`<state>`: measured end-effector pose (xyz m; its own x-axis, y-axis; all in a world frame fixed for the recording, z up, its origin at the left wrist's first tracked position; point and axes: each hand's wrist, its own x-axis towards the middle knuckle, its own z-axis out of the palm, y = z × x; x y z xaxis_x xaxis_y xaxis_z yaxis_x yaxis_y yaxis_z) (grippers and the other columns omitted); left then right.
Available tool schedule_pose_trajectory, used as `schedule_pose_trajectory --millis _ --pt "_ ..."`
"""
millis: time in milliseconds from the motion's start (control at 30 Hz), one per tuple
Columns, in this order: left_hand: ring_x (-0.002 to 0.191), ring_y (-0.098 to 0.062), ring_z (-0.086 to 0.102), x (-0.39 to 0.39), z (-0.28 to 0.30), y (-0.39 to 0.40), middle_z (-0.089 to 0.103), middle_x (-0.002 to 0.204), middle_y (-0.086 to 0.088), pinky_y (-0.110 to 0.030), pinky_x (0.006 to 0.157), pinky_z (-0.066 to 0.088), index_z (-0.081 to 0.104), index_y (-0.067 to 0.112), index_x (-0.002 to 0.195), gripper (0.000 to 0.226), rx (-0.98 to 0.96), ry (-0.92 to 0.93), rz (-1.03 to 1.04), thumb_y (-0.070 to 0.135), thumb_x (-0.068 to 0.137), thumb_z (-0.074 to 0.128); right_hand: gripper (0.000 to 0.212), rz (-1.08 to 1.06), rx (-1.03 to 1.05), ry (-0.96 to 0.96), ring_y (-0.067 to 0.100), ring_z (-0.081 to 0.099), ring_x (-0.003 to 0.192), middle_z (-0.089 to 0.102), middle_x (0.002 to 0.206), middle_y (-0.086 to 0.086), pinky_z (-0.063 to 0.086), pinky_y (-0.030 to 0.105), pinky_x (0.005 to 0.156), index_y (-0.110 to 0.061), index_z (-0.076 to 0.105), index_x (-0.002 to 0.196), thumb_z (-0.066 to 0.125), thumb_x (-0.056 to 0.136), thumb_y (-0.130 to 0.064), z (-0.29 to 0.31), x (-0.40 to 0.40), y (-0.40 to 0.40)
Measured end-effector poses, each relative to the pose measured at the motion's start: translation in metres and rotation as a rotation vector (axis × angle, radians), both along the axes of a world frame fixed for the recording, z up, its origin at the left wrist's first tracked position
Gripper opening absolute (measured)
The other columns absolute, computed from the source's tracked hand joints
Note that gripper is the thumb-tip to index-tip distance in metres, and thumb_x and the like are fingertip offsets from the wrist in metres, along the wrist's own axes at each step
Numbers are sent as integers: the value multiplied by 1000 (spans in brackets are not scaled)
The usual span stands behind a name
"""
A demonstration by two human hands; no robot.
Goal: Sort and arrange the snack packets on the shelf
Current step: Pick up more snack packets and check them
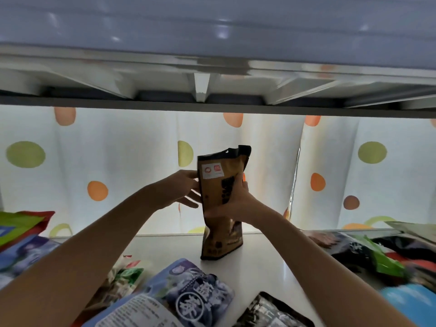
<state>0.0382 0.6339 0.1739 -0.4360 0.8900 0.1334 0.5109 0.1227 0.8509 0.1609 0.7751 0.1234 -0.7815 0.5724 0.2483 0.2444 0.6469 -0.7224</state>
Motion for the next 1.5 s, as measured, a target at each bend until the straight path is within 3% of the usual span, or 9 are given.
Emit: schedule_pose_trajectory --millis 100,200,333,500,700,1100,1233,1367,1500 --pt "84 -27 73 9 2 0 75 96 -11 -40 78 60 66 21 112 25 -10 92 -15 16 102 43 163 -7 40 -51 25 20 146 -21 158 4 40 43 111 -31 -34 145 91 43 -56 2 6 -3" --pt "81 -29 72 15 -1 -2 75 96 -11 -36 71 55 63 29 114 37 0 150 -23 4 100 40 143 22 4 85 19 50 126 35 150 7 51 40 99 -34 10 152 89 35 -62 10 16 0" --pt "74 -27 66 16 -6 -5 71 100 -10 -20 55 44 64 20 124 50 44 332 -9 -9 94 36 83 -16 7 114 21 67 94 65 108 -5 60 41 74 -32 54 124 72 45 -46 24 41 4" --pt "75 -20 67 11 -8 -10 69 95 1 -27 74 55 63 19 126 39 27 539 54 1 97 44 19 -124 165 136 17 65 70 66 72 -5 53 28 60 -19 63 79 63 73 -2 31 54 1" --pt "80 -14 63 27 -7 -19 73 98 2 -32 83 51 74 17 100 22 39 747 109 15 96 53 17 -262 43 186 33 71 70 71 75 17 61 50 66 1 69 80 53 75 4 26 57 19" --pt "92 -14 62 29 -5 -23 68 95 12 -28 87 47 76 22 99 23 72 729 187 18 95 54 13 -222 -100 164 28 72 78 71 91 14 63 39 66 -7 62 93 58 84 0 29 58 13" --pt "83 -13 64 28 -9 -13 69 107 3 -24 72 51 71 18 106 21 79 621 139 17 94 55 28 -177 -131 82 26 74 72 72 90 13 63 35 65 -6 55 111 67 86 -5 34 62 5" --pt "81 -12 64 39 -10 -5 63 109 -2 -17 55 54 58 10 121 26 112 173 18 18 97 56 44 28 -339 47 35 74 78 72 95 25 62 40 63 -2 49 126 60 85 10 40 67 -10" --pt "99 -19 63 34 -10 -12 60 121 -3 -33 77 58 53 20 124 51 54 145 -57 21 76 71 55 245 -281 -46 33 70 74 70 91 20 59 45 66 -13 47 132 47 87 18 35 70 -17"
